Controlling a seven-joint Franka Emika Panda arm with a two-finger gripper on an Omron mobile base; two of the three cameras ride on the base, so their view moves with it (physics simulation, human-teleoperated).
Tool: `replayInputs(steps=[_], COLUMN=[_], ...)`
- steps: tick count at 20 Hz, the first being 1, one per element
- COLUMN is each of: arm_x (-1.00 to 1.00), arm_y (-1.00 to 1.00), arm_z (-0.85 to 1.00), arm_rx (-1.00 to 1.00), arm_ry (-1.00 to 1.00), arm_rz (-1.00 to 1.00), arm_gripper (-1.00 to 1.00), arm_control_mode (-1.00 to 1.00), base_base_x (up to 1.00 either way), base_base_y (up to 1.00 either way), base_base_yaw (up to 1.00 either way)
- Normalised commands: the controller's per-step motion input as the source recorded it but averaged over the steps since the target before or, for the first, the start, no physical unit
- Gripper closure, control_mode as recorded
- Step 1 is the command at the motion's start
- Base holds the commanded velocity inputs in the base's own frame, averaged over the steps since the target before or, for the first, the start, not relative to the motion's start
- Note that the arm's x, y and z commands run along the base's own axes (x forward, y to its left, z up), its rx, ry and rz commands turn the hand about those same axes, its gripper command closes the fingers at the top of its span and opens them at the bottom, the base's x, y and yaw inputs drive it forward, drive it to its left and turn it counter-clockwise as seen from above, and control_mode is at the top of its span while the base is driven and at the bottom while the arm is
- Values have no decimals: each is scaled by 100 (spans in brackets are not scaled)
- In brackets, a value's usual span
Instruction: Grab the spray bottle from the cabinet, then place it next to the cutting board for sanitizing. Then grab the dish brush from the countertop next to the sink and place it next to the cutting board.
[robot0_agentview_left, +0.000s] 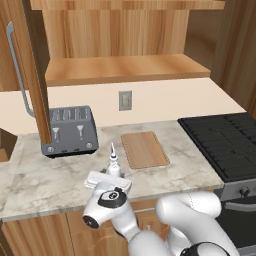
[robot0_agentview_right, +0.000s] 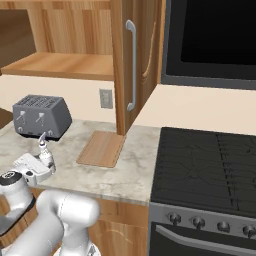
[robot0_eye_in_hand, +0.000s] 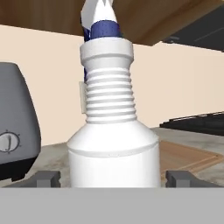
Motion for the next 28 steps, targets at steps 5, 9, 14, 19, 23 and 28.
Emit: replayInputs(steps=[5, 9, 14, 19, 23, 28], arm_x=[-22, -32, -52, -14, 0, -17], arm_y=[0, 6, 2, -18, -41, -57], arm_z=[1, 35, 97, 100, 79, 74], arm_rx=[0, 1, 8, 13, 1, -1], arm_ry=[-1, -7, 1, 26, 59, 57], arm_rz=[0, 0, 0, 0, 0, 4], arm_gripper=[-100, -100, -100, -100, -100, -100], arm_control_mode=[-100, -100, -100, -100, -100, -100], base_base_x=[0, 0, 0, 0, 0, 0], base_base_y=[0, 0, 0, 0, 0, 0], base_base_yaw=[0, 0, 0, 0, 0, 0])
